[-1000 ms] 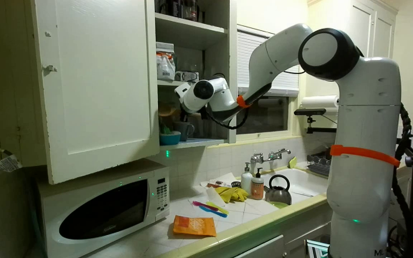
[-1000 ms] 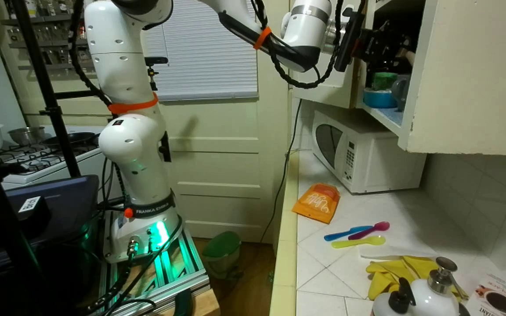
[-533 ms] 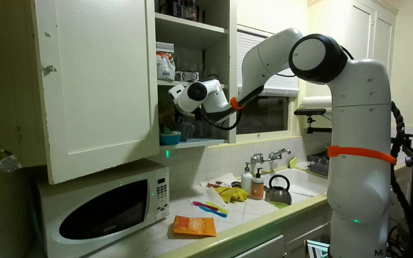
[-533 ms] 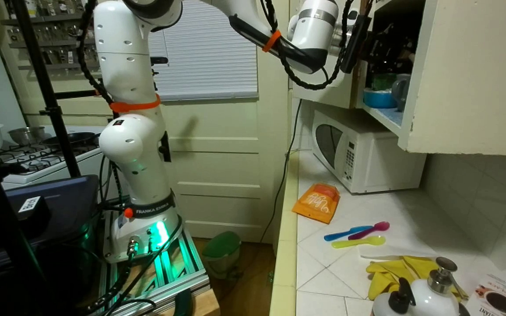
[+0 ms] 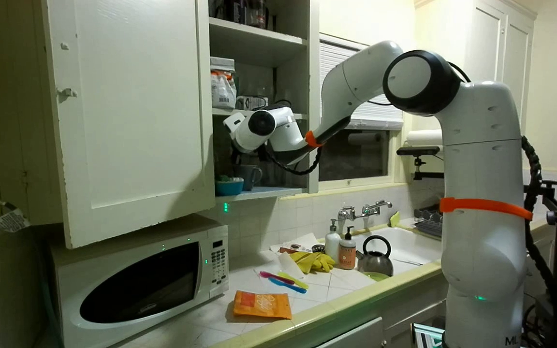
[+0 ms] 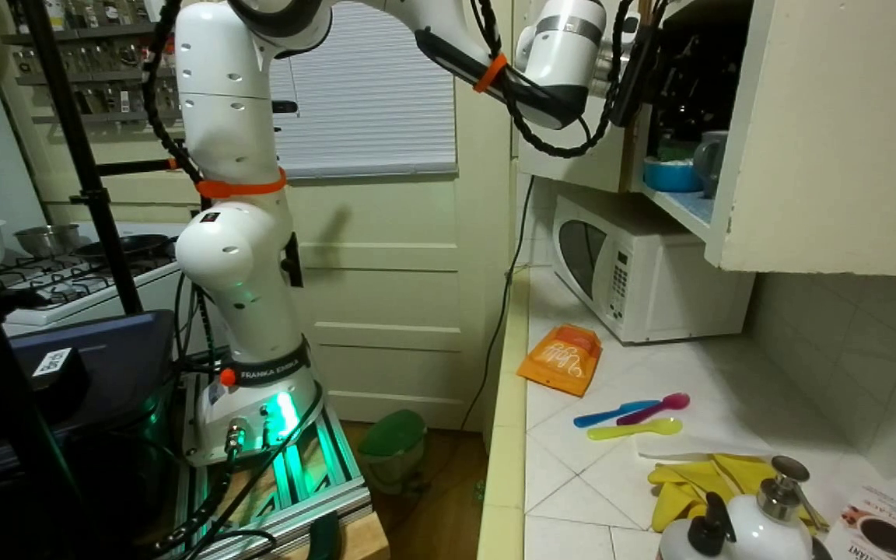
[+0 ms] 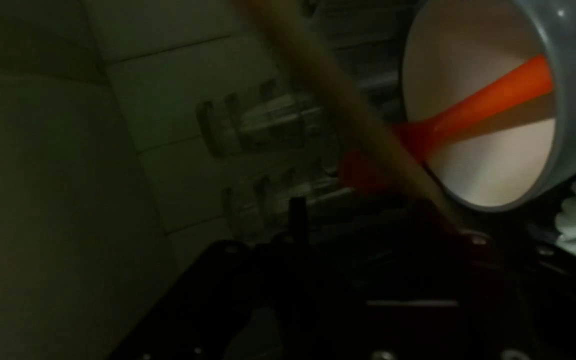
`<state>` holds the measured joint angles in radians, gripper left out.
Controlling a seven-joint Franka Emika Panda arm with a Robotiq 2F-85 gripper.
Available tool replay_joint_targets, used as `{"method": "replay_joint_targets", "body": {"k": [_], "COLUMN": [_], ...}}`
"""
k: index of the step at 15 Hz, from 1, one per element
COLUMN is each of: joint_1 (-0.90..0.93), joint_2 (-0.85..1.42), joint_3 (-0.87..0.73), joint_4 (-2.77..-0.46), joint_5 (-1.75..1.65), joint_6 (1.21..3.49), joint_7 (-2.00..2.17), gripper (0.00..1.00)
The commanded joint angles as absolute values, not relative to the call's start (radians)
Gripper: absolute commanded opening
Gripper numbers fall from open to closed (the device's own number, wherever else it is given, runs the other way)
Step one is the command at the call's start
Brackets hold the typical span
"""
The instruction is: Put the wooden spoon in the bottom compartment of the top cabinet
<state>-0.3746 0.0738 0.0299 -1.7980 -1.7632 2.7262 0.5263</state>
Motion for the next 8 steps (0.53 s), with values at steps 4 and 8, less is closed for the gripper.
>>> {"method": "replay_joint_targets", "body": {"k": [4,8], "joint_1": [-0.377,-0.376], "joint_2": [0.083,0.054], "joint_3": [0.027,0.029], "joint_4": [-1.772,-1.801], "joint_5": [-1.786,-1.738], "joint_6": [2.74,2.73], "joint_7": [0.546,0.574], "gripper": [1.0,1.0]}}
